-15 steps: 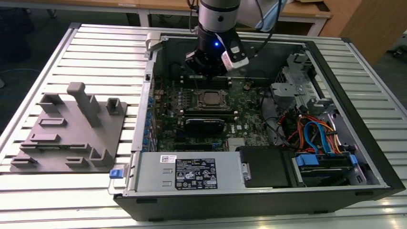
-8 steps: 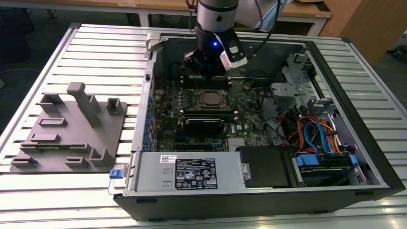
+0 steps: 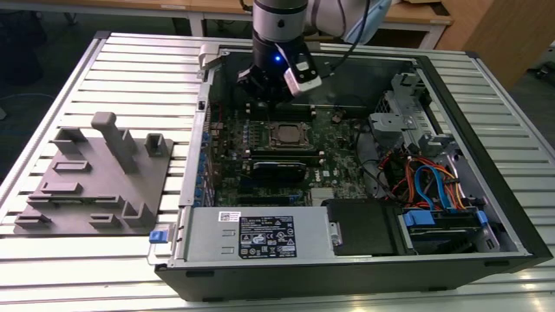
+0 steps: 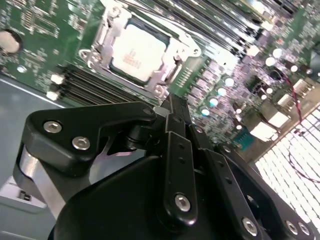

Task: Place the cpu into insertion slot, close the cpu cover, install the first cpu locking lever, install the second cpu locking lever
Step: 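Install the first cpu locking lever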

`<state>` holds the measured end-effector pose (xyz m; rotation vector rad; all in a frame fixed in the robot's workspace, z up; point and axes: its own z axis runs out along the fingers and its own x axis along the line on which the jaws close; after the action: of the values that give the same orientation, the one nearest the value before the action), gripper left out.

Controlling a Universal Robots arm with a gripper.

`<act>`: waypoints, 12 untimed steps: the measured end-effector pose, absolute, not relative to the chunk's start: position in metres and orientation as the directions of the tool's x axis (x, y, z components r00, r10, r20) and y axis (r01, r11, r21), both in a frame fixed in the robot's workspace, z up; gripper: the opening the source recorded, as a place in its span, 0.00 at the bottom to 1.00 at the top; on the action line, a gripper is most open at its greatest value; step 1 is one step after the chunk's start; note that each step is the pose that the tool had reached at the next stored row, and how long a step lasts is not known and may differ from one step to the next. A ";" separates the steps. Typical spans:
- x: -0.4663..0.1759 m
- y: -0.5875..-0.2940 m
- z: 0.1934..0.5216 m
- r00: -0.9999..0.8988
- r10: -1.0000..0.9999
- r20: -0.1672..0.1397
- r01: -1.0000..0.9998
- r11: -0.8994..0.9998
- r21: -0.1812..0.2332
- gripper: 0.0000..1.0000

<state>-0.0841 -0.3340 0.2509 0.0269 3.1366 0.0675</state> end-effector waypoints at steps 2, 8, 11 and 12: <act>-0.089 -0.333 0.251 -1.000 0.017 -0.004 0.017 0.999 0.043 0.10; -0.102 -0.331 0.251 -1.000 0.017 -0.004 0.017 0.999 0.043 0.10; -0.104 -0.330 0.251 -1.000 0.017 -0.004 0.017 0.999 0.043 0.10; -0.104 -0.330 0.251 -1.000 0.017 -0.004 0.017 0.999 0.043 0.10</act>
<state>-0.1039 -0.3300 0.2508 0.0270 3.1361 0.0675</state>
